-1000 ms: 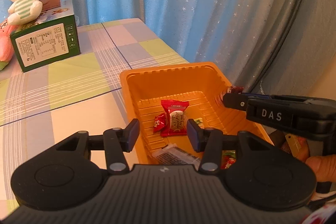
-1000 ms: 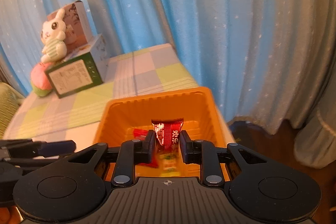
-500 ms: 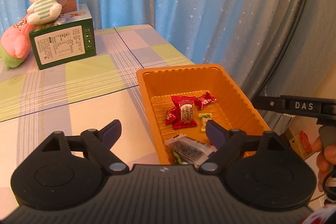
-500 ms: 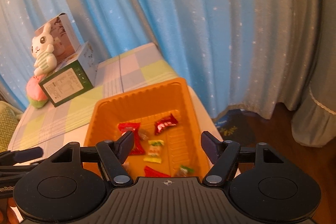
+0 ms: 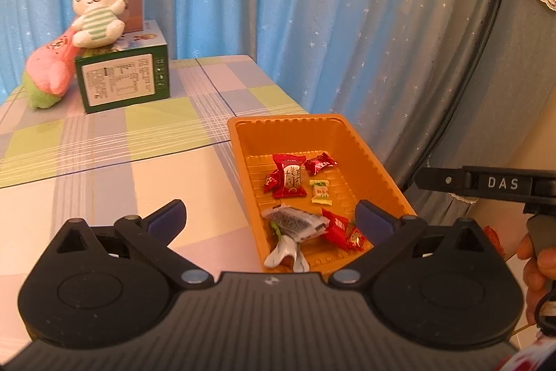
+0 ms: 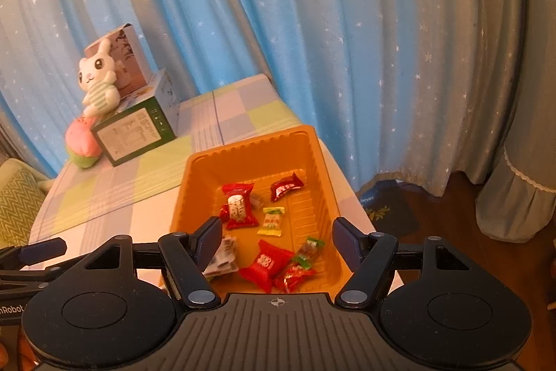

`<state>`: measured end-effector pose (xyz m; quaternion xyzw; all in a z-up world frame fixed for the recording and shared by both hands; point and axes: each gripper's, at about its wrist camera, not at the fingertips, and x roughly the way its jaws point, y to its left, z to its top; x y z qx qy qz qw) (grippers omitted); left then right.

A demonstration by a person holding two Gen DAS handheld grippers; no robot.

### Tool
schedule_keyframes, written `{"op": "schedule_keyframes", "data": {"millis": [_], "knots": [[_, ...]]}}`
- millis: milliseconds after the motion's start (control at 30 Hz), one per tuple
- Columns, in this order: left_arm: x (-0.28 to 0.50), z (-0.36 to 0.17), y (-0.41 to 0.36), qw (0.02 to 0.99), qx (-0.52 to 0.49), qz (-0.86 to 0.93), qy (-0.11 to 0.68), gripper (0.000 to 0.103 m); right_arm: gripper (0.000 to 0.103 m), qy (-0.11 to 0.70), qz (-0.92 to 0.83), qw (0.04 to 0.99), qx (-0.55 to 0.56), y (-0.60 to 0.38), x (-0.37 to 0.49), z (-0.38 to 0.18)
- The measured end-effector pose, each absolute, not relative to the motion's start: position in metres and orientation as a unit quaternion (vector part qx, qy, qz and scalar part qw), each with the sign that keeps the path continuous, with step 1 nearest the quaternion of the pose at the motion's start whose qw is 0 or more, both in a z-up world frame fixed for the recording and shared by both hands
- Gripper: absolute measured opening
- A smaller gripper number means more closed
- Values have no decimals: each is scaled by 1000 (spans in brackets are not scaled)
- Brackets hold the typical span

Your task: Organize snacks

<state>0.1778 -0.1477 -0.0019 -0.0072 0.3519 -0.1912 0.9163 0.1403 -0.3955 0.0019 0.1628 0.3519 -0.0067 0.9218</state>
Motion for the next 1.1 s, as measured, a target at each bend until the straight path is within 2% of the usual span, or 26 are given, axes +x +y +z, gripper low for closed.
{"op": "schedule_keyframes", "data": {"millis": [233, 367, 1100], "knots": [[144, 11, -136, 919, -20, -162, 360, 102, 72, 349, 2, 925, 150, -382, 111, 21], [126, 17, -129, 920, -26, -149, 361, 102, 85, 351, -1, 926, 141, -376, 93, 26], [32, 39, -112, 931, -16, -110, 348, 102, 86, 347, 11, 930, 118, -343, -10, 39]]}}
